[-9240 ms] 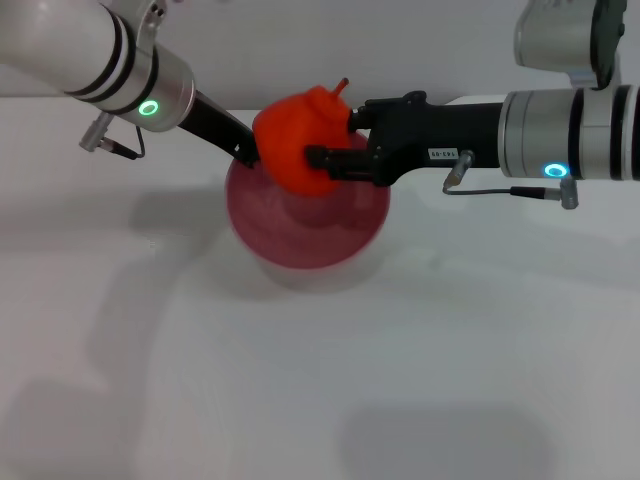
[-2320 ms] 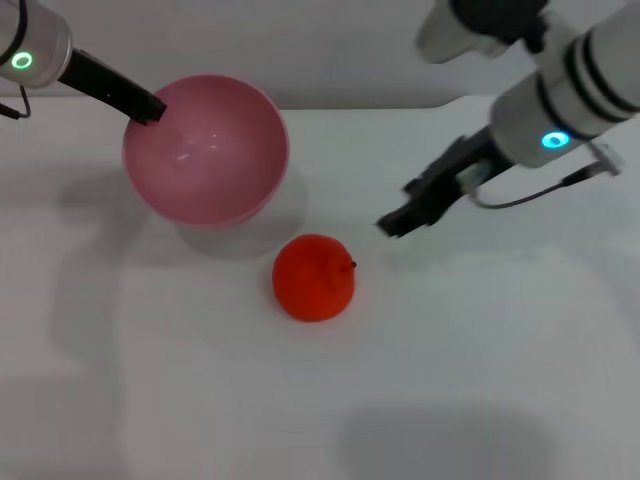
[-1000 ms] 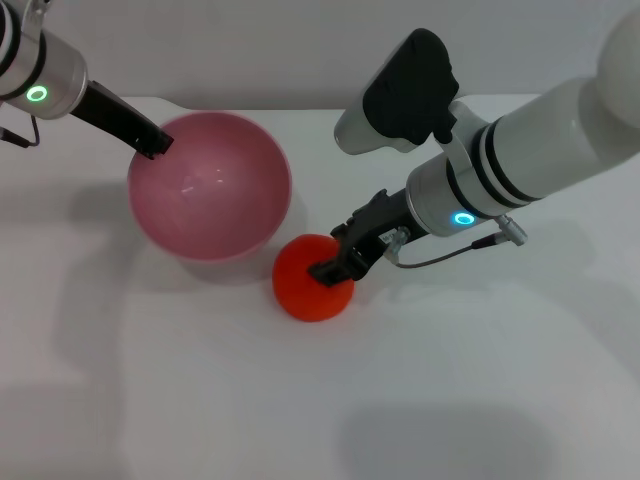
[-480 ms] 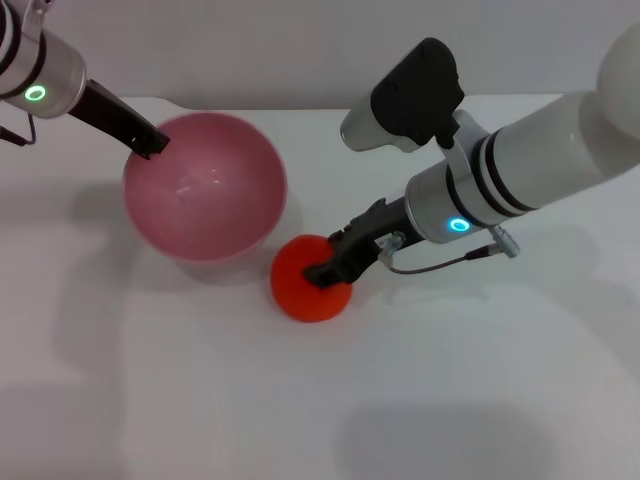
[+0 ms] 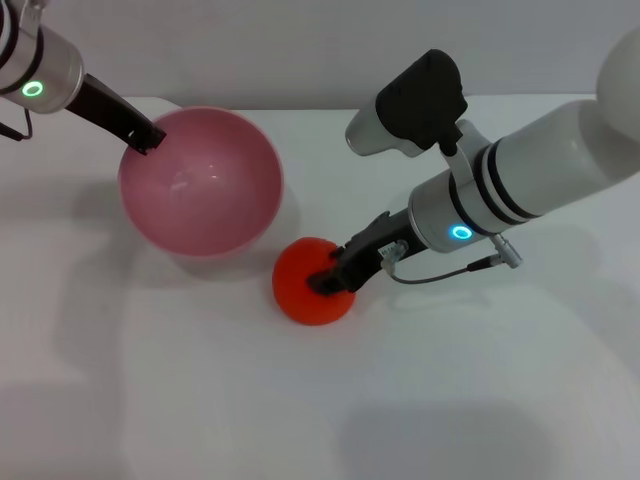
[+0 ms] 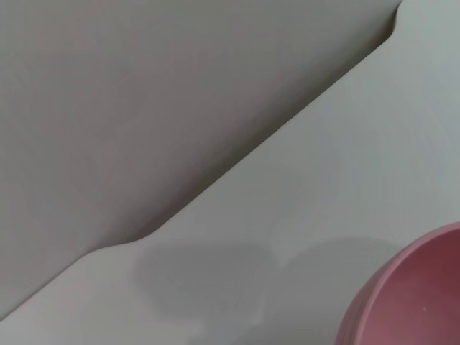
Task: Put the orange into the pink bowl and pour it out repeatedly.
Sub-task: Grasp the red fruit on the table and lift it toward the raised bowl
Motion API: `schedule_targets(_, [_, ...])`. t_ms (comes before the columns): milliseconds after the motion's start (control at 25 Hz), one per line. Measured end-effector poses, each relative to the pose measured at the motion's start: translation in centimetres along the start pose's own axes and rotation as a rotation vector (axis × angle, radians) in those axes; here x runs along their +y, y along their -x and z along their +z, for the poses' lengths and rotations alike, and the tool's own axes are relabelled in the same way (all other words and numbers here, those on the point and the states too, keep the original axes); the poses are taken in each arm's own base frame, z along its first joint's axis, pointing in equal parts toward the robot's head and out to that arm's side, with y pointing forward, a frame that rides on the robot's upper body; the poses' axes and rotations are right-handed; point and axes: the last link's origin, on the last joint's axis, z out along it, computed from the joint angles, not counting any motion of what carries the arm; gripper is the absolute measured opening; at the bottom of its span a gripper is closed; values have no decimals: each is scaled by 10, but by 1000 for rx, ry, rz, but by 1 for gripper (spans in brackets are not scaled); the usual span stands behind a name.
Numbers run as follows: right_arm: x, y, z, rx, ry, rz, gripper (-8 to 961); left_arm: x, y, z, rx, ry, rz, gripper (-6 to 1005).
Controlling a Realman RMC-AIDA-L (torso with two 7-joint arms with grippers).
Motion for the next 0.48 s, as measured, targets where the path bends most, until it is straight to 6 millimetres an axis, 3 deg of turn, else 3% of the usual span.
schedule_targets(80, [0,-1,0,0,0,-1,593,0,0,0,0,-1,0,43])
schedule_targets(480, [-1,2,-4,-11,-2,-11,241,-1,0,0,2,-4,0,43])
